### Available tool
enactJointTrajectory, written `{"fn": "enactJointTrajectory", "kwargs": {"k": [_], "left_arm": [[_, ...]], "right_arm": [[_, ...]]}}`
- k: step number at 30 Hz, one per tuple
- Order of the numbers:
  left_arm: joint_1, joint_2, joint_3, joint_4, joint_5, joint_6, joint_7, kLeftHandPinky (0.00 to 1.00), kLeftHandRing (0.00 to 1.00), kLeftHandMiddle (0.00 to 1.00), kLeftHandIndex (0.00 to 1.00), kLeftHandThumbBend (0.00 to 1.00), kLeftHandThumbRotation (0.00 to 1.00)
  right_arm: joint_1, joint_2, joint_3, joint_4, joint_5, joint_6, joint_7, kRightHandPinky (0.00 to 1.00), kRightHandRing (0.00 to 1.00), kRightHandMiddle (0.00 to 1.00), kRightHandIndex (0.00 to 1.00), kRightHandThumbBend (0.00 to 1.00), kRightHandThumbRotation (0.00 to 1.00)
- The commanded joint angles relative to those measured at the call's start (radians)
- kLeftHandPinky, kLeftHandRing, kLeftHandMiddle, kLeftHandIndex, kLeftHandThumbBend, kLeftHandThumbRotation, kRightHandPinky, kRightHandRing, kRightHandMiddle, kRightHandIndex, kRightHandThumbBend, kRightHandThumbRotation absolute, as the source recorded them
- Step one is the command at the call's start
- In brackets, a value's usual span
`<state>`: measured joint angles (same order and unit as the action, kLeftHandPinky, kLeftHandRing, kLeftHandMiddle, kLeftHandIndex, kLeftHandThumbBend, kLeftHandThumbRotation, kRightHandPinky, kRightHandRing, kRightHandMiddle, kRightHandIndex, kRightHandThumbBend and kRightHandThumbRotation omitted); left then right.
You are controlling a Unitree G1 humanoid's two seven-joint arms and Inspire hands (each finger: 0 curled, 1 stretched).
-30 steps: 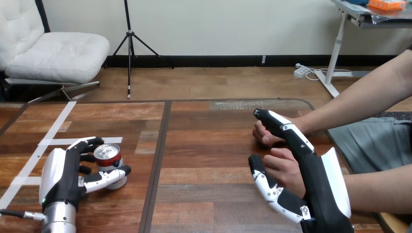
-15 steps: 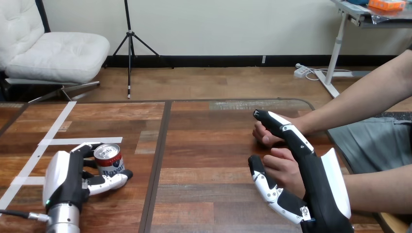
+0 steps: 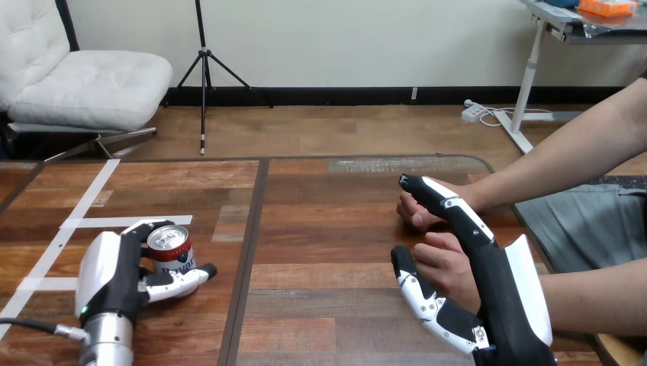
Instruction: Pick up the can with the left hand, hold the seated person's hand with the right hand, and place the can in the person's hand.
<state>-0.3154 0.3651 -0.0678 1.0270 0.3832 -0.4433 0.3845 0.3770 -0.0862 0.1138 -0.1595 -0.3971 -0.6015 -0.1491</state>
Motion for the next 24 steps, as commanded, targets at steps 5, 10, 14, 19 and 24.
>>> {"fn": "enactJointTrajectory", "kwargs": {"k": [5,10,14,19,24], "left_arm": [[-0.094,-0.011,-0.029,0.008,0.022,0.011,0.022,0.52,0.70,0.75,0.73,0.85,0.23],[-0.097,-0.013,-0.039,0.007,0.032,0.023,0.025,0.54,0.71,0.77,0.74,0.86,0.24],[-0.101,-0.011,-0.050,0.006,0.047,0.037,0.031,0.57,0.73,0.78,0.76,0.86,0.25],[-0.104,-0.012,-0.058,0.006,0.048,0.047,0.033,0.58,0.75,0.80,0.77,0.86,0.27],[-0.105,-0.014,-0.062,0.007,0.053,0.041,0.046,0.59,0.76,0.80,0.77,0.87,0.28]], "right_arm": [[-0.025,-0.003,-0.010,-0.058,0.006,0.005,0.001,0.85,0.85,0.84,0.82,0.26,0.00],[-0.021,-0.004,-0.012,-0.063,-0.003,0.010,-0.002,0.85,0.85,0.84,0.82,0.26,0.00],[-0.019,-0.005,-0.009,-0.065,0.007,0.010,0.003,0.83,0.84,0.84,0.82,0.26,0.01],[-0.016,-0.005,-0.008,-0.066,0.010,0.009,0.004,0.83,0.84,0.84,0.82,0.27,0.01],[-0.013,-0.006,-0.008,-0.069,0.008,0.011,0.005,0.81,0.84,0.84,0.82,0.26,0.00]]}}
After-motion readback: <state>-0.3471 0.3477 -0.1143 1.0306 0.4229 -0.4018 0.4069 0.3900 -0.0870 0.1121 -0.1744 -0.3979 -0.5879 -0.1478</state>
